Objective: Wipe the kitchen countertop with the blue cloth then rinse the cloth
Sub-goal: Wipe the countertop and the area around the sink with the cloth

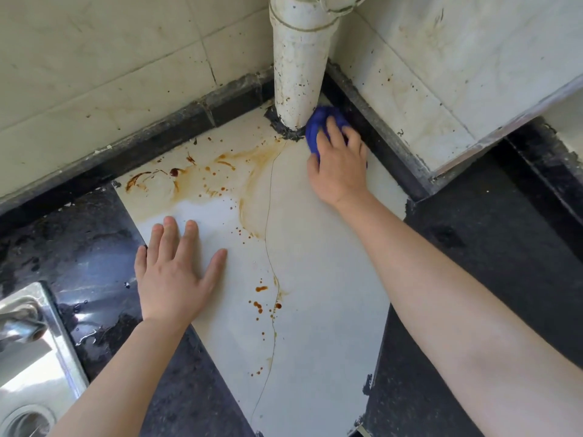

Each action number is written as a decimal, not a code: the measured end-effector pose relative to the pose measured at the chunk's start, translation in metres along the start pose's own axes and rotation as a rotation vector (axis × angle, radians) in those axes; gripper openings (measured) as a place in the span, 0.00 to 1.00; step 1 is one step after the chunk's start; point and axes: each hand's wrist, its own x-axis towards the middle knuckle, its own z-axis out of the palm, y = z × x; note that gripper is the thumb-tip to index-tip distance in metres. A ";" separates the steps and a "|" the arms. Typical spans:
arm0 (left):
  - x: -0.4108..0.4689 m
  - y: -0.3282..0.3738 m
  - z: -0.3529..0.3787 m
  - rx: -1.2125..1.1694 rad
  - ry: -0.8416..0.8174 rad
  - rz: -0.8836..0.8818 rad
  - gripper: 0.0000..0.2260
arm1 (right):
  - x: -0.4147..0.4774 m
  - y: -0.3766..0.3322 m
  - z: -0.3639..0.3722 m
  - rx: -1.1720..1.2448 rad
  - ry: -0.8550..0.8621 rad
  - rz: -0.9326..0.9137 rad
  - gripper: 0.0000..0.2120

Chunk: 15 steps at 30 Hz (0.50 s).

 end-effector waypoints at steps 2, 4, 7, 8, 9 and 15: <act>0.000 0.000 -0.001 -0.004 0.000 -0.002 0.36 | -0.037 0.010 -0.009 -0.010 -0.032 -0.077 0.25; 0.000 0.001 -0.001 -0.014 0.000 -0.005 0.36 | -0.076 0.018 -0.018 0.016 -0.056 -0.140 0.25; 0.001 0.002 -0.001 -0.008 -0.003 -0.009 0.36 | -0.104 0.029 -0.018 0.030 -0.043 -0.175 0.21; 0.001 0.002 -0.001 -0.006 -0.005 -0.008 0.36 | -0.102 0.030 -0.016 0.035 -0.031 -0.143 0.21; 0.001 0.002 -0.001 -0.004 -0.006 -0.007 0.36 | -0.098 0.029 -0.013 0.056 -0.041 -0.095 0.22; 0.000 0.003 -0.001 -0.014 -0.005 -0.008 0.36 | -0.053 0.024 -0.028 0.149 0.104 -0.210 0.25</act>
